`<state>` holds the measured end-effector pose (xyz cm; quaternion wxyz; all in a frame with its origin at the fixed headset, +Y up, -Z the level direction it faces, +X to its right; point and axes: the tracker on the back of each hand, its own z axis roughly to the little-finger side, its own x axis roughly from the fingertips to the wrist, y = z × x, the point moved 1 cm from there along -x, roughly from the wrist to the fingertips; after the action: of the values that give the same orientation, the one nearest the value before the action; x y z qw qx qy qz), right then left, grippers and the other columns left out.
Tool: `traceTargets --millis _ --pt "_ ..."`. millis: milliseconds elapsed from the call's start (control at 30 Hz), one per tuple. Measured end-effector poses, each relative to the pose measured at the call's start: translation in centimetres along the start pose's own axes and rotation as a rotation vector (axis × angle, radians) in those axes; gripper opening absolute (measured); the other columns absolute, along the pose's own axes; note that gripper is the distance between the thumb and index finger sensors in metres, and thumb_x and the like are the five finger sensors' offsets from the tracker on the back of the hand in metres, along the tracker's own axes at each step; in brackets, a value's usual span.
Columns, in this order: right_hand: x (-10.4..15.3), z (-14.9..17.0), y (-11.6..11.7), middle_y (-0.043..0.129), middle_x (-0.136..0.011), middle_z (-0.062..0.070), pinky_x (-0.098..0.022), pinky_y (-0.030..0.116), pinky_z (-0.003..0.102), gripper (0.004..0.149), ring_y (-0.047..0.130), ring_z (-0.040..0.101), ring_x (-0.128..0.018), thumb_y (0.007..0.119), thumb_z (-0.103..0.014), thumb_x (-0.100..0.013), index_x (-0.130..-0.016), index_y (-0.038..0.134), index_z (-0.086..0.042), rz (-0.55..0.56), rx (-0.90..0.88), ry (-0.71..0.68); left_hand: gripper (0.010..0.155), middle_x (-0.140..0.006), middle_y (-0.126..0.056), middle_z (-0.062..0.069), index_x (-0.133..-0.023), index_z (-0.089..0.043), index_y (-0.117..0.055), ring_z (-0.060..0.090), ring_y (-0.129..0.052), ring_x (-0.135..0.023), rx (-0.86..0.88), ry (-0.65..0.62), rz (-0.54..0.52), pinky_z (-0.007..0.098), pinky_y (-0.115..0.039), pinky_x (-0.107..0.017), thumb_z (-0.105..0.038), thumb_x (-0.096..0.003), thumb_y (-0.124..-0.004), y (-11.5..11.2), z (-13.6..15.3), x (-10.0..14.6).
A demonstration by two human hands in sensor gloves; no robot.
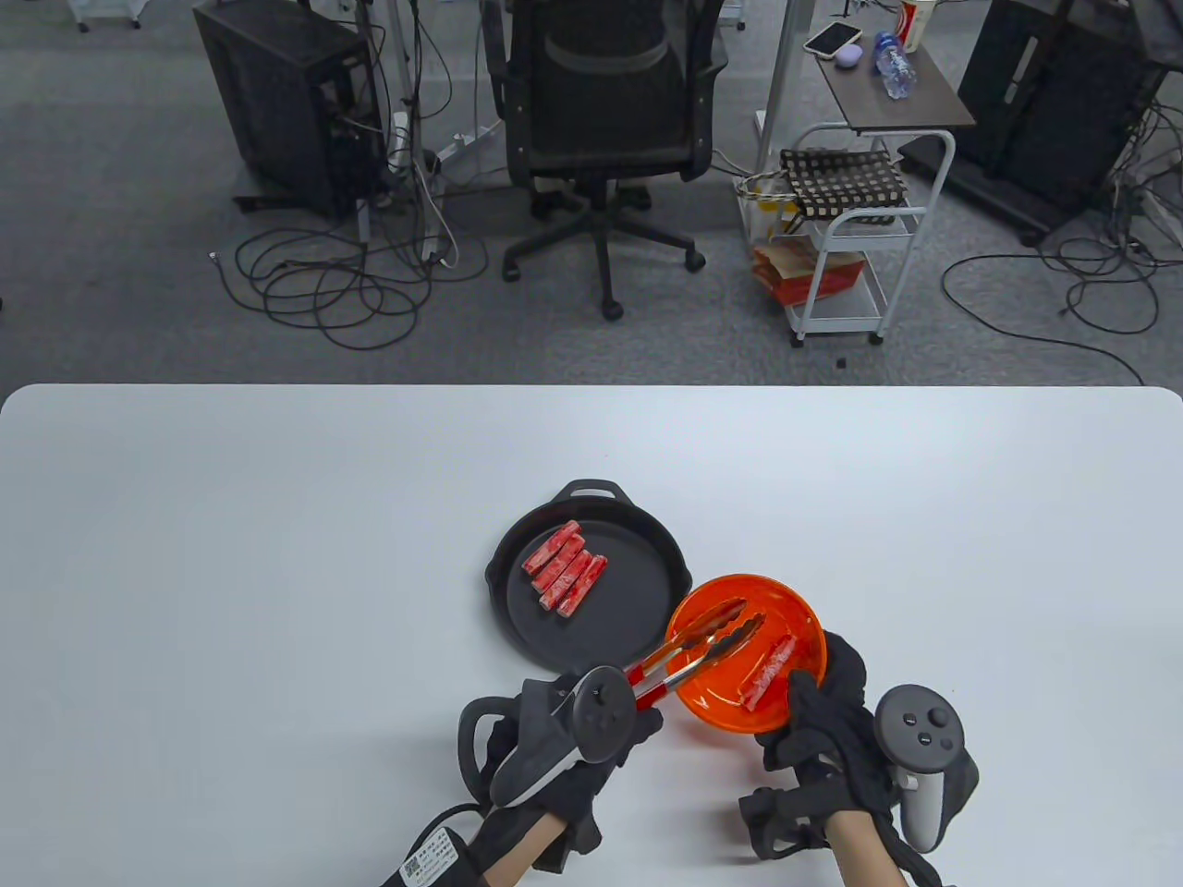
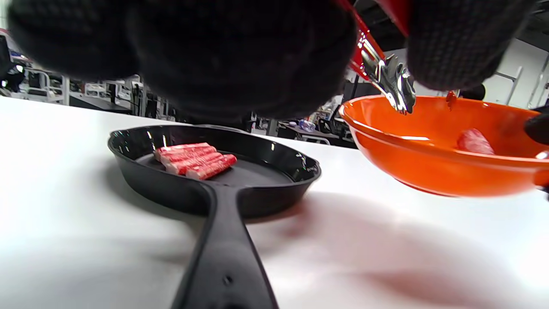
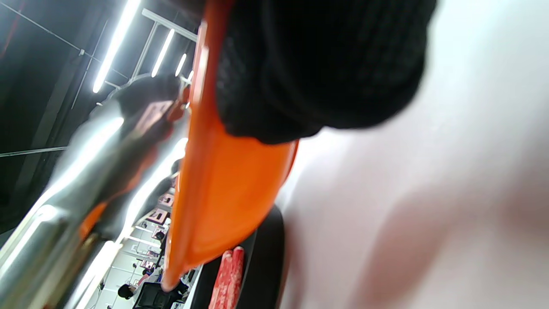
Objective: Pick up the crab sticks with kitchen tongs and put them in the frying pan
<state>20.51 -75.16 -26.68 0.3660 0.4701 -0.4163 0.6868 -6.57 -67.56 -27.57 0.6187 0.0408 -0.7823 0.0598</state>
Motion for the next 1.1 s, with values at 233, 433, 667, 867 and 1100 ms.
traceTargets --millis 233,433,667,867,1100 --pt "0.0 0.0 0.0 0.061 -0.101 0.030 -0.011 0.097 0.021 0.060 0.103 0.022 -0.029 0.060 -0.019 -0.059 -0.109 0.033 -0.002 0.000 0.000 0.000 0.079 -0.043 -0.107 -0.007 -0.085 -0.014 -0.089 0.013 -0.105 -0.016 0.018 -0.029 0.069 0.041 -0.090 -0.024 -0.076 -0.0370 -0.081 -0.7 -0.6 -0.1" --pt "0.0 0.0 0.0 0.061 -0.101 0.030 -0.011 0.097 0.021 0.060 0.103 0.021 -0.029 0.061 -0.019 -0.059 -0.109 0.033 -0.002 0.000 0.000 0.000 0.079 -0.043 -0.107 -0.006 -0.085 -0.013 -0.090 0.013 -0.104 -0.016 0.006 -0.047 0.103 0.041 -0.090 -0.023 -0.075 -0.0369 -0.082 -1.2 -1.1 -0.1" --pt "0.0 0.0 0.0 0.061 -0.101 0.030 -0.012 0.097 0.021 0.060 0.103 0.021 -0.029 0.061 -0.019 -0.059 -0.109 0.034 -0.002 -0.003 0.001 -0.012 0.078 -0.043 -0.107 -0.007 -0.085 -0.013 -0.090 0.013 -0.104 -0.016 -0.013 -0.056 0.122 0.041 -0.090 -0.023 -0.075 -0.0372 -0.082 -1.8 -1.6 0.0" --pt "0.0 0.0 0.0 0.061 -0.101 0.030 -0.012 0.097 0.021 0.060 0.103 0.021 -0.029 0.061 -0.019 -0.059 -0.109 0.034 -0.002 -0.002 0.002 -0.011 0.076 -0.041 -0.107 -0.006 -0.083 -0.014 -0.091 0.013 -0.105 -0.015 -0.018 -0.054 0.118 0.041 -0.090 -0.023 -0.075 -0.0373 -0.082 -1.8 -1.7 0.0" --pt "0.0 0.1 0.1 0.061 -0.101 0.030 -0.012 0.097 0.021 0.060 0.103 0.021 -0.030 0.061 -0.019 -0.059 -0.109 0.034 -0.002 -0.004 0.006 -0.006 0.075 -0.041 -0.107 -0.009 -0.082 -0.015 -0.091 0.013 -0.105 -0.014 -0.051 -0.056 0.099 0.041 -0.090 -0.023 -0.074 -0.0372 -0.082 -1.8 -1.9 0.1"
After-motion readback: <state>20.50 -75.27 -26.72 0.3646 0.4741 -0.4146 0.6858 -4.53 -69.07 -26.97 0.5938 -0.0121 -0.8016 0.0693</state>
